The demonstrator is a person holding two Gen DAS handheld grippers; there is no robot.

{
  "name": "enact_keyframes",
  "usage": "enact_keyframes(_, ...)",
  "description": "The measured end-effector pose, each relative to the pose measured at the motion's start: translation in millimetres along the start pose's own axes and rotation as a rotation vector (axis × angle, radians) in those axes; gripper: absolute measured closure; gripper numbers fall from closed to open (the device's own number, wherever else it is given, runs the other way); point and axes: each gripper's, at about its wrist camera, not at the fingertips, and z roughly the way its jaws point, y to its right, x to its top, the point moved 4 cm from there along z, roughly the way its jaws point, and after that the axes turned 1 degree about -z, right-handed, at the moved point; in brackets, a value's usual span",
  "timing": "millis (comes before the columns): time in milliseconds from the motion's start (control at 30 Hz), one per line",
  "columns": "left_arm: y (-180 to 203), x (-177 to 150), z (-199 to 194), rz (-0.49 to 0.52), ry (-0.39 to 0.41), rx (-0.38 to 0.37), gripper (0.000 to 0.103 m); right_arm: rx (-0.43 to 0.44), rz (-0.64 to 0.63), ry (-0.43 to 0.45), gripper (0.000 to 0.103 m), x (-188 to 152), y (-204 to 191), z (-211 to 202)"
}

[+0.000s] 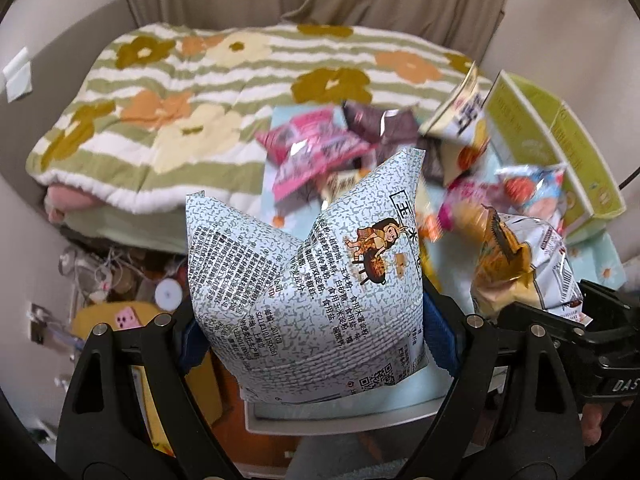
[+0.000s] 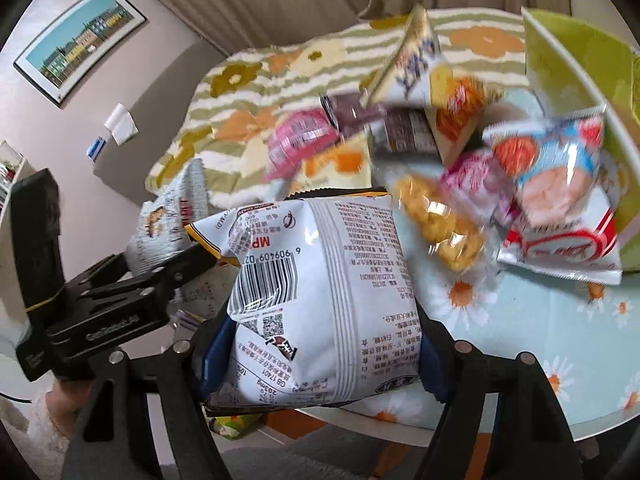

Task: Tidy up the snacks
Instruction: 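Carry both white bags over the yellow box and open both grippers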

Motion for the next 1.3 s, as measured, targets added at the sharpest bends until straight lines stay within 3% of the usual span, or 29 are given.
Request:
enact_keyframes(233,33,50,-22,0.045,0.082,-0.056,0.018,-0.046,0.017,0.117,0.031,31,15,-41)
enact_keyframes(400,78,83,-31,0.082,0.133,-0.082,0.018,-0.088,0.032,0.196,0.031,53,49,-75)
enact_keyframes(733,222,127,-24,0.103,0.174,-0.148,0.018,-0.178,0.051,0.267,0.031,81,165,-154)
enact_keyframes(1033,343,138,22,0.107,0.086,-0.196,0.018,-0.180,0.070,0.252,0.031,101,257,-194)
enact_keyframes(1167,383,133,52,0.140,0.002,-0.195,0.018,-0.168,0.082,0.238,0.031,104,275,-195)
enact_keyframes(1300,400,129,77,0.192,-0.054,-0.174,0.018,-0.137,0.103,0.230,0.031,103,293,-196)
